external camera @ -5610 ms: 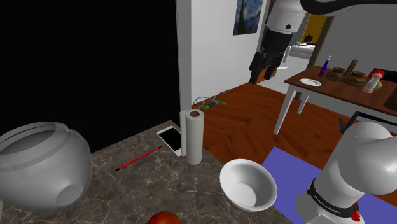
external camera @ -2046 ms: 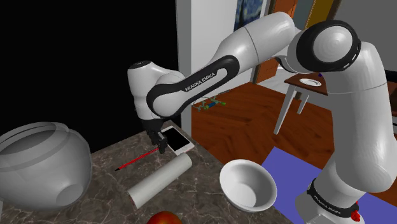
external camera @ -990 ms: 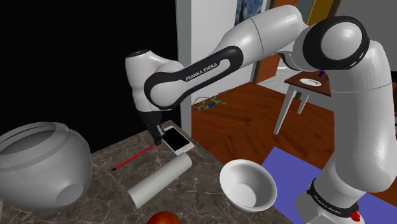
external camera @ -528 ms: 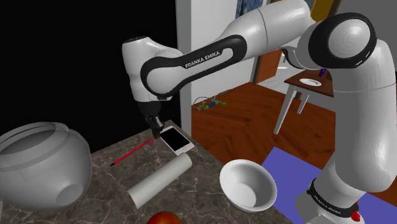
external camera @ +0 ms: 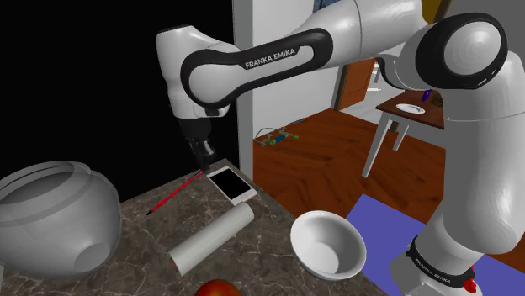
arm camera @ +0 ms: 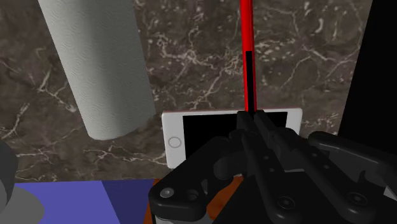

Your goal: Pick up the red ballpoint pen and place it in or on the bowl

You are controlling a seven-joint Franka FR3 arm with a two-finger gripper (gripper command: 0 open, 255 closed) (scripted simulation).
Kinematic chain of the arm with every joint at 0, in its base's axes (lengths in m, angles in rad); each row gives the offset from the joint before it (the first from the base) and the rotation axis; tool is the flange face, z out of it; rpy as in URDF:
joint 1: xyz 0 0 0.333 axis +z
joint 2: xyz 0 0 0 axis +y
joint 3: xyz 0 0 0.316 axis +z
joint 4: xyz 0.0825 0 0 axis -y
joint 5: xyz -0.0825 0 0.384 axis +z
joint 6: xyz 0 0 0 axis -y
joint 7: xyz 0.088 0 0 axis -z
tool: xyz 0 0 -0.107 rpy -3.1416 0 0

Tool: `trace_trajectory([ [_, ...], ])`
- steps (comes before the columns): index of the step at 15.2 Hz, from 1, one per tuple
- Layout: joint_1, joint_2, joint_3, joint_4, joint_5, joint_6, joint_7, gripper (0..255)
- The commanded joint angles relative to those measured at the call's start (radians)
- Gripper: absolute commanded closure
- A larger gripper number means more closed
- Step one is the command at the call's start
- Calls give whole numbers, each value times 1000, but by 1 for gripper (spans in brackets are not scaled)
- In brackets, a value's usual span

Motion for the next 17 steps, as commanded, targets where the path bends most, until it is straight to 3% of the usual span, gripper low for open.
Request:
trace_trajectory([
  [1,2,-5,3,24,5,-28,-4,255],
  [8,13,-13,8,109,14,-116,-14,255],
  [13,-124,-276,60,-202,174,-10,-75,255],
  [17,-179,-500,59,-401,334,32,-170,255],
])
